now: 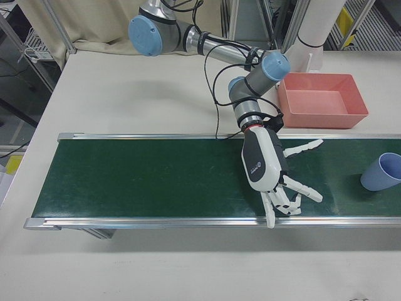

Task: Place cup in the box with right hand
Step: 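Move the right hand along the belt toward the light blue cup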

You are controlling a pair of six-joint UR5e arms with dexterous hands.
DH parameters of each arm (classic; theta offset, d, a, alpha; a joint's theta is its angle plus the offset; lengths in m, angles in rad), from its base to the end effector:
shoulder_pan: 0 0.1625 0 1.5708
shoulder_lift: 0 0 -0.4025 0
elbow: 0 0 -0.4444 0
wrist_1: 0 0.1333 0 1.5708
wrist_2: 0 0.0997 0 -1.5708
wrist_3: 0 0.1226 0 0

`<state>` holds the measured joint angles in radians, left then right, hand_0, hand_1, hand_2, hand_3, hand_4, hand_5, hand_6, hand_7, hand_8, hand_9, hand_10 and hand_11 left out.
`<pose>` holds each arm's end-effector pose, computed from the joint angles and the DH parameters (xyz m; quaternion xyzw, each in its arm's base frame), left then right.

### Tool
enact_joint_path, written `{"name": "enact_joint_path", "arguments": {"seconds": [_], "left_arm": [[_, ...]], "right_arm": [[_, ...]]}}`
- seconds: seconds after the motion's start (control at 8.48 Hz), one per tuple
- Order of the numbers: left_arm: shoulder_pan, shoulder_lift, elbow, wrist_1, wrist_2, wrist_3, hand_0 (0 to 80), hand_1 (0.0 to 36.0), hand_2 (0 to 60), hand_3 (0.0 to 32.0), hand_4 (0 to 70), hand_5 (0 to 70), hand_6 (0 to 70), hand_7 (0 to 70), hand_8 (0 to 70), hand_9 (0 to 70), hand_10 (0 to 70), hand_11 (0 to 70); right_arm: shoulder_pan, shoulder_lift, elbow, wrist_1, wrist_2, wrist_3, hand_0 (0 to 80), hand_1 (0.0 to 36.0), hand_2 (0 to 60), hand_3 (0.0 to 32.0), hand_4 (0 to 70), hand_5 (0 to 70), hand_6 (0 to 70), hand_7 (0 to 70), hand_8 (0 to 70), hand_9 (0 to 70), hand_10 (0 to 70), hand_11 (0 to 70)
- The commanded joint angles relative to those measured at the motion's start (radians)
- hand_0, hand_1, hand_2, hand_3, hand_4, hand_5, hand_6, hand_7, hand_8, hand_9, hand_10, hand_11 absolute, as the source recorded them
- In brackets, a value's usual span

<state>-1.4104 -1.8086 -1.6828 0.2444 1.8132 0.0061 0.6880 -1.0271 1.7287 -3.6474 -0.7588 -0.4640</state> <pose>-0.0001 -0.6495 0.4880 -0.1375 0.7295 -0.6542 0.1448 -0.3608 -0.5843 0.3015 0.0976 -0.7466 0.6461 0.1250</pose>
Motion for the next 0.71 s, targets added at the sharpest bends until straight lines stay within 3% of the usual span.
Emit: {"name": "enact_joint_path", "arguments": {"seconds": [0.0, 0.59], "left_arm": [[0.001, 0.0, 0.0, -0.001, 0.0, 0.0, 0.0, 0.0, 0.0, 0.0, 0.0, 0.0, 0.0, 0.0, 0.0, 0.0, 0.0, 0.0], [-0.001, 0.0, 0.0, 0.001, 0.0, 0.0, 0.0, 0.0, 0.0, 0.0, 0.0, 0.0, 0.0, 0.0, 0.0, 0.0, 0.0, 0.0]], "right_arm": [[-0.027, -0.007, 0.0, 0.0, 0.001, -0.016, 43.7, 0.0, 0.0, 2.0, 35.9, 0.8, 16.6, 70.0, 16.2, 39.3, 0.0, 0.0], [-0.028, -0.007, 0.0, 0.0, -0.001, -0.03, 43.2, 0.0, 0.0, 2.2, 37.1, 0.6, 16.2, 70.0, 16.0, 38.7, 0.0, 0.0]]}}
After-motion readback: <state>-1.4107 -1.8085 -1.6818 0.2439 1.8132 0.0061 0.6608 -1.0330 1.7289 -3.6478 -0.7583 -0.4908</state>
